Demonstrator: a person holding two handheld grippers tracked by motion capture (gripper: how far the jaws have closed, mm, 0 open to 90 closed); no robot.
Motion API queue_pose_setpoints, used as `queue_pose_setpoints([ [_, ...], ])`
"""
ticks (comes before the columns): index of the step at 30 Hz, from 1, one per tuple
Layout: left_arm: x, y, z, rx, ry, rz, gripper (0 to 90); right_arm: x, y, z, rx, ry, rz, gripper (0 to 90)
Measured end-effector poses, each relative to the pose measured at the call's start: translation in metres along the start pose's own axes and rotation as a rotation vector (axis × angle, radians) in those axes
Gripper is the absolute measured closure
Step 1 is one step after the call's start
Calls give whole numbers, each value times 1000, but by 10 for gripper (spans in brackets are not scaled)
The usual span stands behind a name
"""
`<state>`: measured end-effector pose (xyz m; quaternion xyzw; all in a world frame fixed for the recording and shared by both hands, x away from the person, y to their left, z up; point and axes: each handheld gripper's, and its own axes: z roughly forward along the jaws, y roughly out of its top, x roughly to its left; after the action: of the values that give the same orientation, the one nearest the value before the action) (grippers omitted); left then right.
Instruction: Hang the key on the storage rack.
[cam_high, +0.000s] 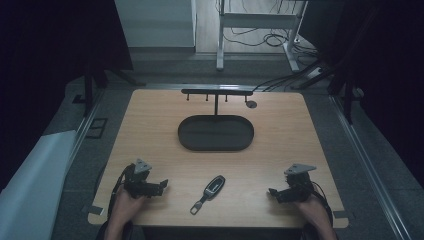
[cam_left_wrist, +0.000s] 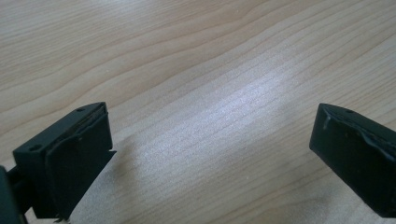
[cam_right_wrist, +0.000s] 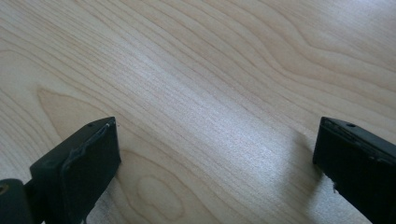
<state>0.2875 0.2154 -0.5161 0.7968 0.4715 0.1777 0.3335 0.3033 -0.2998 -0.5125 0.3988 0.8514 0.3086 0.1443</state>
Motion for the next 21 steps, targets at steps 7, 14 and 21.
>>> queue_pose_setpoints([
  [7, -1, 1, -5, -12, 18, 7, 0, 1, 1, -1, -11, 6, -11, 6],
  [14, -3, 0, -3, 11, 24, 26, 0, 1, 2, -1, -8, 18, -19, 6],
  [21, -4, 0, -2, 24, 34, 35, 0, 5, 9, 0, -9, 50, -17, 9],
])
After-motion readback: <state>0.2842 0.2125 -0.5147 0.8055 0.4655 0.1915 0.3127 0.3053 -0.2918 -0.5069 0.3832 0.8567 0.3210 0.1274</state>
